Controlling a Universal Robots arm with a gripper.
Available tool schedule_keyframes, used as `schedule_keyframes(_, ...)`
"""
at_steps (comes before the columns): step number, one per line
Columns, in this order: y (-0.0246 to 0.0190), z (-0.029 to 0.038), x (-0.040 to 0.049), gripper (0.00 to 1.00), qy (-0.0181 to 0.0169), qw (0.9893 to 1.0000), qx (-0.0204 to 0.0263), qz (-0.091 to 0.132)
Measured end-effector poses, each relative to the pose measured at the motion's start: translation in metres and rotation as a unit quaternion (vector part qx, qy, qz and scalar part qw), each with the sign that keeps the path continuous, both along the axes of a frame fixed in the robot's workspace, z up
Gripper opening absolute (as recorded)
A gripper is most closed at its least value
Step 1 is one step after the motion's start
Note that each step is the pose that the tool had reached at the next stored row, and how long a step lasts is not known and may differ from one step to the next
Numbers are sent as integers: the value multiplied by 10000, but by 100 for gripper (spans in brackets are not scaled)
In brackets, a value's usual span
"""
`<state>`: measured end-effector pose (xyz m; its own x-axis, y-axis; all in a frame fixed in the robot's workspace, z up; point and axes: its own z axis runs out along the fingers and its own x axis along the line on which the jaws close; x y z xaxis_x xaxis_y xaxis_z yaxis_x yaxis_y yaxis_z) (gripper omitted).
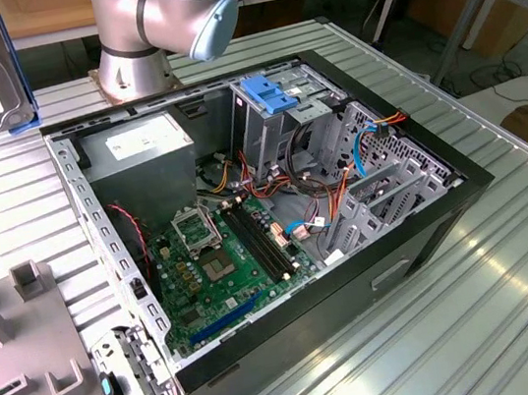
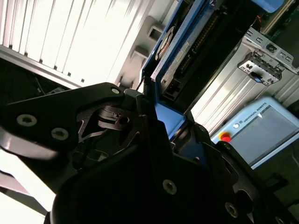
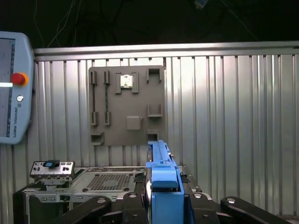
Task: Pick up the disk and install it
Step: 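Pick up the disk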
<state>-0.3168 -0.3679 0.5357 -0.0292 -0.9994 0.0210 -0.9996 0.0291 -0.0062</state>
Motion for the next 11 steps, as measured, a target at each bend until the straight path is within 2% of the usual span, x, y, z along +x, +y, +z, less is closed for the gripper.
schedule_keyframes(3,0,1,64,37,1,10000,0,0)
schedule_keyframes(11,0,0,124,37,0,10000,0,0)
